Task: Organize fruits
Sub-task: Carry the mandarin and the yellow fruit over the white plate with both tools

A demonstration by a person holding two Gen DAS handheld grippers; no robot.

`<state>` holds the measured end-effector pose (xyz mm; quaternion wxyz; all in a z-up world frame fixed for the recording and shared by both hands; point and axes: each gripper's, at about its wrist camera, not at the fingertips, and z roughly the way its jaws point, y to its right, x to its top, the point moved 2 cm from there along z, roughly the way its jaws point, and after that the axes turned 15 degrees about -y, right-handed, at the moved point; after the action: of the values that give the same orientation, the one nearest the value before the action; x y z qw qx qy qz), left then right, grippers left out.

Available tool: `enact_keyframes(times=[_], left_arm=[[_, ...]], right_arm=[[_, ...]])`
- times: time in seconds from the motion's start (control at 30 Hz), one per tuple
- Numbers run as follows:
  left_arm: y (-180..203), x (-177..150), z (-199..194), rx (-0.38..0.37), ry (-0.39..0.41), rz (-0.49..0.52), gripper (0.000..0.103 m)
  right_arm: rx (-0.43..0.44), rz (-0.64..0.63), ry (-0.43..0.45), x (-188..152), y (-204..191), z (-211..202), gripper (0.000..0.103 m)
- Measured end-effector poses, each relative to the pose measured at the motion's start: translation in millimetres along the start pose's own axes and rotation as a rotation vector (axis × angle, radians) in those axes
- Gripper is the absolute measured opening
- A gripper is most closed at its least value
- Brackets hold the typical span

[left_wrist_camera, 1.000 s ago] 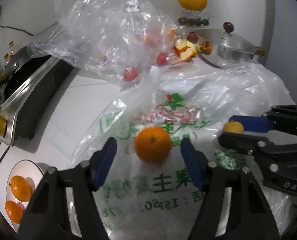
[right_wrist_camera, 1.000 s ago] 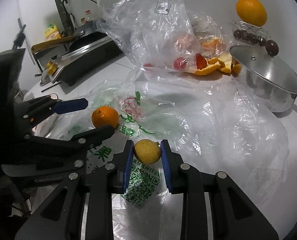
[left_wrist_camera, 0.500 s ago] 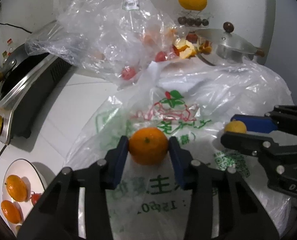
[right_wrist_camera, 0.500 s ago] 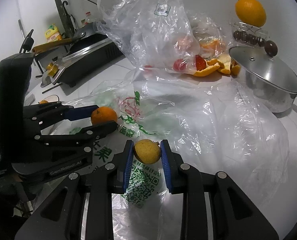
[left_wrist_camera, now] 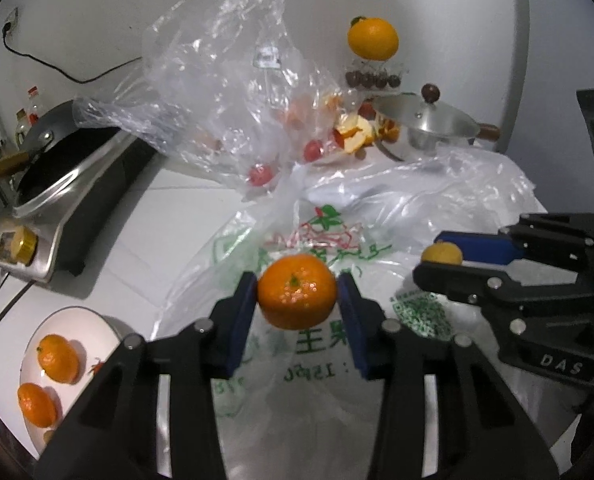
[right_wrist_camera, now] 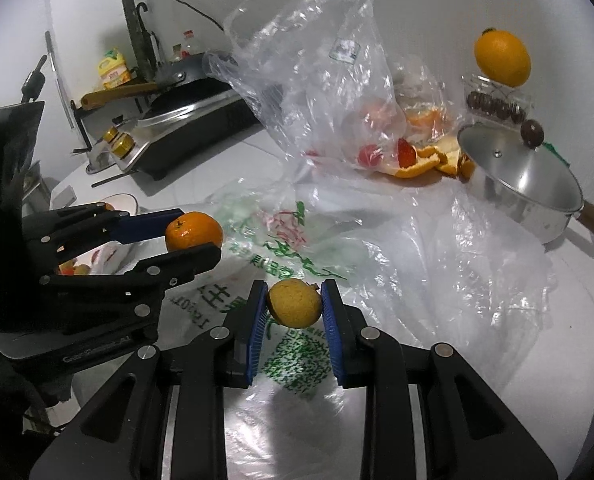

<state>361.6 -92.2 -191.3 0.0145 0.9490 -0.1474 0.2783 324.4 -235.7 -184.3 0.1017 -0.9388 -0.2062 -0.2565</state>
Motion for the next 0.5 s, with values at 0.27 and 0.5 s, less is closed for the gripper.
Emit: enact_keyframes(times=[0.27, 0.5], left_arm=[[-9, -17, -30, 0.003, 0.036, -0.015, 0.043], [-22, -34, -50, 0.014, 0.053, -0.037, 0.043]], right_arm=[[-0.011, -0.031, 0.021, 0, -23, -16, 0.029], [-0.013, -0.059, 0.034, -1, -46, -27, 0.029]])
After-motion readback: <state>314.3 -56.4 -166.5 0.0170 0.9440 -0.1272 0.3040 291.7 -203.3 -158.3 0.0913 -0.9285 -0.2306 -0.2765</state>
